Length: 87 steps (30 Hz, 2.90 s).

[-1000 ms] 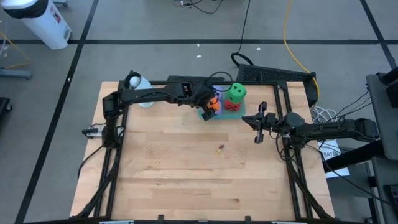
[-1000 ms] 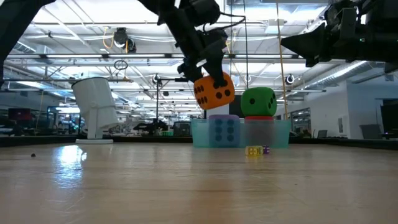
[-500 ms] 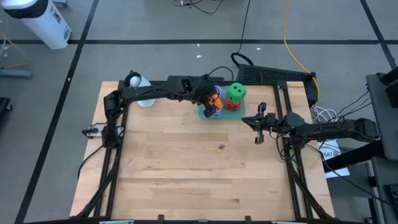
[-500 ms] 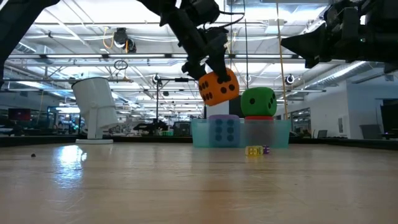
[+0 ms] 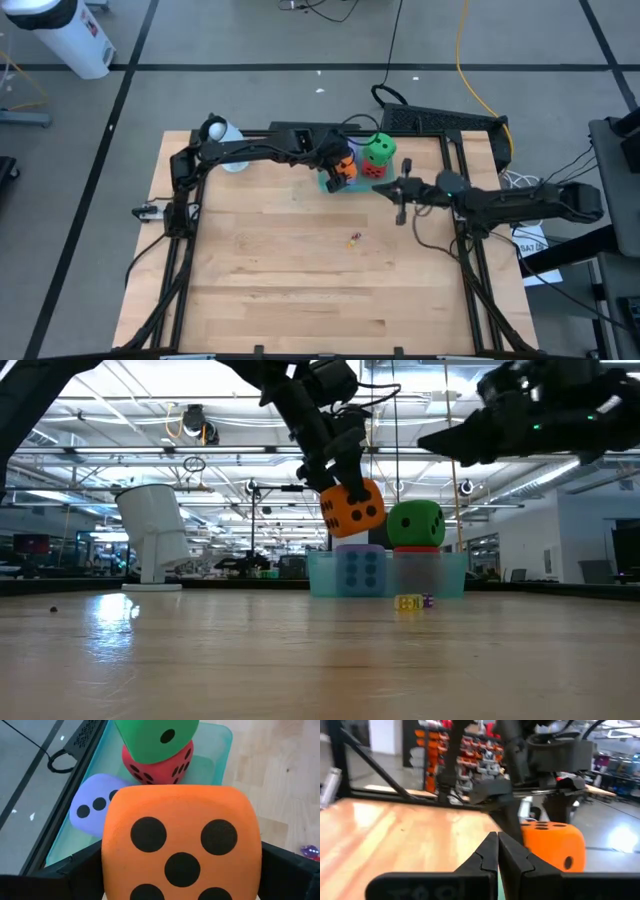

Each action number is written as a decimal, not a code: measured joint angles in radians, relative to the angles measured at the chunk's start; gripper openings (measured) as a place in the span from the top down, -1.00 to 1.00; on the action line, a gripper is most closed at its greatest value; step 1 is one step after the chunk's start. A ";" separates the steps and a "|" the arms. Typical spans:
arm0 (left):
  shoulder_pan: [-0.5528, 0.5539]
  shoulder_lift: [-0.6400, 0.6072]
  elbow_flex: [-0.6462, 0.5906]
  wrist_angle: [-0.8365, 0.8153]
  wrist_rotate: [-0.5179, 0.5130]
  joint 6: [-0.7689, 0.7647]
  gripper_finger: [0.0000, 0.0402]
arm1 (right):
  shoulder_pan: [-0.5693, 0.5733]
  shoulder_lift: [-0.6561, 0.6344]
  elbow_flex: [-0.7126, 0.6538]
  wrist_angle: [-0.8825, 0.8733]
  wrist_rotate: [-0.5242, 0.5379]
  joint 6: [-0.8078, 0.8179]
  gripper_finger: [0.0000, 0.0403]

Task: Pick & Place Dice
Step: Put the large orange die into the bin

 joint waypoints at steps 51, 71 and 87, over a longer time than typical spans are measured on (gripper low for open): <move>-0.020 0.039 -0.002 0.094 -0.009 0.171 -0.99 | -0.240 0.511 0.359 -0.121 -0.214 -0.187 1.00; -0.021 0.038 0.019 0.074 -0.008 0.162 -0.99 | -0.255 0.513 0.358 -0.189 -0.189 -0.165 1.00; -0.022 0.038 0.021 0.087 -0.016 0.178 -0.99 | -0.255 0.513 0.357 -0.192 -0.186 -0.149 1.00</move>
